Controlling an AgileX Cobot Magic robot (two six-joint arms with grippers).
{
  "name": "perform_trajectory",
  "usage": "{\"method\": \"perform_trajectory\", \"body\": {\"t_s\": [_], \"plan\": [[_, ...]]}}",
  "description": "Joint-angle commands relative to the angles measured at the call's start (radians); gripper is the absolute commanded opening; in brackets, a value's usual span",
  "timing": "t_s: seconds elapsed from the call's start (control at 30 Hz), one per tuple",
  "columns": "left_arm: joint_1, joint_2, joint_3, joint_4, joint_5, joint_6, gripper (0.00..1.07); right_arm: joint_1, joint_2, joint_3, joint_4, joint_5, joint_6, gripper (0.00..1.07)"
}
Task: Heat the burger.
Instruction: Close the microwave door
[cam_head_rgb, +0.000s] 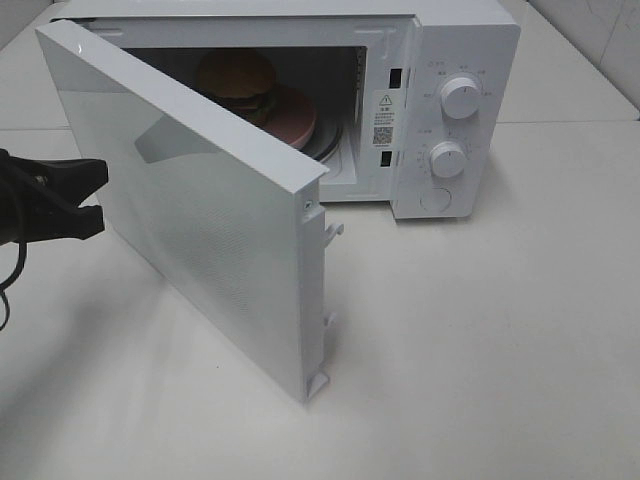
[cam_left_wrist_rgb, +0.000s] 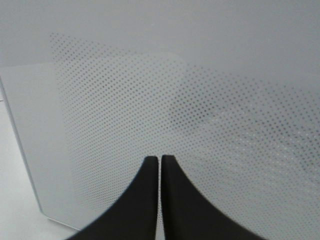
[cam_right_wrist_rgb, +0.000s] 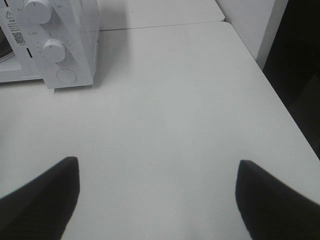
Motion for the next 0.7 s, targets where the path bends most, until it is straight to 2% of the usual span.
{"method": "perform_trajectory", "body": {"t_s": [0.03,0.1,0.53,0.7], "plan": [[-0.021,0.001,-0.009,-0.040,-0.010,0.025,0.01,0.003,-0.030,0.006,-0.003,-0.005,-0.002,0.76],[-0.048,0.012,-0.019,-0.086,-0.009,0.066,0.01,0.003,-0.030,0.006,-0.003,-0.005,-0.002,0.76],[-0.126,0.087,-0.125,-0.147,-0.006,0.065,0.01,0.003,-0.030,0.006,-0.004,-0.005,0.003,0.76],[-0.127,0.110,-0.149,-0.158,-0.006,0.066,0.01,0.003,-0.030,0.006,-0.004,-0.005,0.003,0.76]]}}
